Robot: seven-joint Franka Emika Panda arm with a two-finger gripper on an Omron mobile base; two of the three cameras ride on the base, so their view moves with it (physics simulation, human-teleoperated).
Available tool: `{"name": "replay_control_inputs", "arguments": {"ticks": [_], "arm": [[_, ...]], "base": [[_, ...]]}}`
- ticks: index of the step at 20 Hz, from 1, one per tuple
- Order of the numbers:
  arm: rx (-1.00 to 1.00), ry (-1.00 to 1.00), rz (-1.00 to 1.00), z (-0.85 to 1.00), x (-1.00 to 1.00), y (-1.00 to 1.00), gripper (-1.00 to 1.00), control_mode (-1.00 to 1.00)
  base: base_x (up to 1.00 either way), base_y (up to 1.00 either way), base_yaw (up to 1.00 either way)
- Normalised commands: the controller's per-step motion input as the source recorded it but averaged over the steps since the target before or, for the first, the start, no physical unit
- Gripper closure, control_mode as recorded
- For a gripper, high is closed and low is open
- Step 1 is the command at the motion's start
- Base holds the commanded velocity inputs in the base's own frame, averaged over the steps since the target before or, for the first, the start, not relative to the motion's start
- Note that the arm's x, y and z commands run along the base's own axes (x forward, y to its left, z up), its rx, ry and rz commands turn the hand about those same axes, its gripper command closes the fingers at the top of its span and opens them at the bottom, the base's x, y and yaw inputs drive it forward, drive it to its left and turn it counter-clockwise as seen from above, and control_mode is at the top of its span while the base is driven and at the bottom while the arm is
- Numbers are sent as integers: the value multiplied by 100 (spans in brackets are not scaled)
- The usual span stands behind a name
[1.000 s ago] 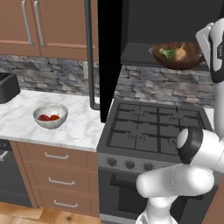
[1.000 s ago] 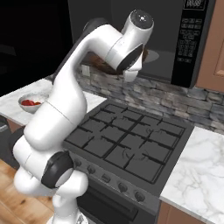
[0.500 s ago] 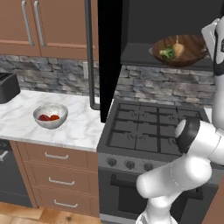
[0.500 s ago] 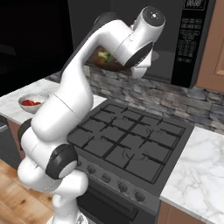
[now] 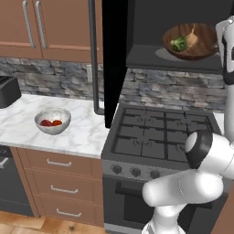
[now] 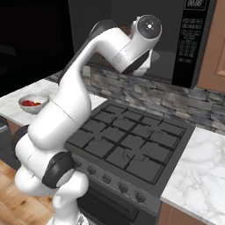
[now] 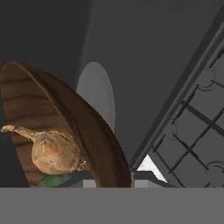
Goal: Place the bowl containing the onion and broccoli in the microwave. Close the microwave door and press the start button to microwave the meal.
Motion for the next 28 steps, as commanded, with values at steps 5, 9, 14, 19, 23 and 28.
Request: {"name": "replay_control_inputs", "arguments": {"ticks": [5,9,14,19,23,28], "arm": [[0,-1,-24,0,68,1,100,-100],[1,1,-18,0,74,-17,100,-100],[2,5,-7,-10,65,-24,100,-100],[0,12,-5,-13,57,-16,100,-100],[0,20,-2,-1,52,0,100,-100],[0,5,0,0,23,24,100,-100]], "base": [[0,0,0],[0,0,0],[0,0,0],[0,0,0],[0,0,0],[0,0,0]]}}
